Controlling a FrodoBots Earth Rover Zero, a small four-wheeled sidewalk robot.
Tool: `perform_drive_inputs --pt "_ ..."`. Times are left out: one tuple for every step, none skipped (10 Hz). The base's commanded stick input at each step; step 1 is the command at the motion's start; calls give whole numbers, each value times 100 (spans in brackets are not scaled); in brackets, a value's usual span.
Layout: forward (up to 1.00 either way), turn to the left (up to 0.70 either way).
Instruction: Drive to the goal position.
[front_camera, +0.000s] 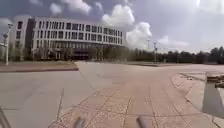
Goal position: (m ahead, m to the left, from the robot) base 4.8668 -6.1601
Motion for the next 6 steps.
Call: perform_drive_inputs --pt "70 5" --pt "70 5" --pt "70 5" --pt "70 5" --pt "70 5" --pt "70 5"
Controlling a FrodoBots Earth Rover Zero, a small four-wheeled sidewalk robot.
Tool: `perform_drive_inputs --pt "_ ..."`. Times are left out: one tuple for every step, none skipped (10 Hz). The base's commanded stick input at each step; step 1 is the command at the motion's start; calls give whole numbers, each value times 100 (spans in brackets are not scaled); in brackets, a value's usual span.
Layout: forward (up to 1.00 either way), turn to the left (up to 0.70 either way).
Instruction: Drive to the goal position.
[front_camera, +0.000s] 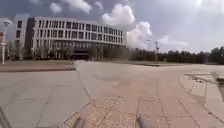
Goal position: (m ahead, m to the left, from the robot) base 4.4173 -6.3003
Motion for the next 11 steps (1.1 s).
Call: perform_drive_inputs --pt "70 5" --pt "70 5" --pt "70 5" --pt "70 5" --pt "70 5" --pt "70 5" --pt "70 5" --pt "70 5" --pt "70 5" --pt "70 5" --pt "70 5"
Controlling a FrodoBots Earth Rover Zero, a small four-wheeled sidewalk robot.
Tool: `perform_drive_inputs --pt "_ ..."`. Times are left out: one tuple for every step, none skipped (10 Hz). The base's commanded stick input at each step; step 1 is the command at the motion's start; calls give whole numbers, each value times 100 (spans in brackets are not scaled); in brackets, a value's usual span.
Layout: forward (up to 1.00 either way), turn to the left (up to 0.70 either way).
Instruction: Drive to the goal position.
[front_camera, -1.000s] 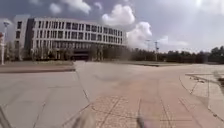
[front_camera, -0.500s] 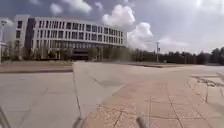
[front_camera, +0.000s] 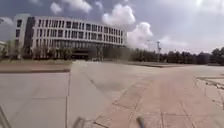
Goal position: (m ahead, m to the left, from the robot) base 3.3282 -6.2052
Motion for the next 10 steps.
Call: perform_drive_inputs --pt "70 5" --pt "70 5" --pt "70 5" --pt "70 5" --pt "70 5" --pt "70 5" --pt "70 5" --pt "70 5" --pt "70 5" --pt "70 5"
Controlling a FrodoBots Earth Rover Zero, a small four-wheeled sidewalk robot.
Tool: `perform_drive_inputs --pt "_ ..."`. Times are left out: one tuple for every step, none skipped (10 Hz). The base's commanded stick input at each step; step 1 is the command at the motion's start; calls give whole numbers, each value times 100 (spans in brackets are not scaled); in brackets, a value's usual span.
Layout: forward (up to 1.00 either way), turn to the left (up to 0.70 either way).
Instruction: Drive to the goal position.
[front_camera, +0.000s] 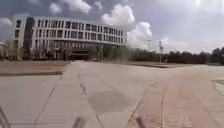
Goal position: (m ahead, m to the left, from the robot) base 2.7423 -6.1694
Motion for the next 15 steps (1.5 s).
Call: perform_drive_inputs --pt "70 5" --pt "70 5" --pt "70 5" --pt "70 5" --pt "70 5" --pt "70 5" --pt "70 5" --pt "70 5" --pt "70 5" --pt "70 5" --pt "70 5" --pt "70 5" --pt "70 5" --pt "70 5" --pt "70 5"
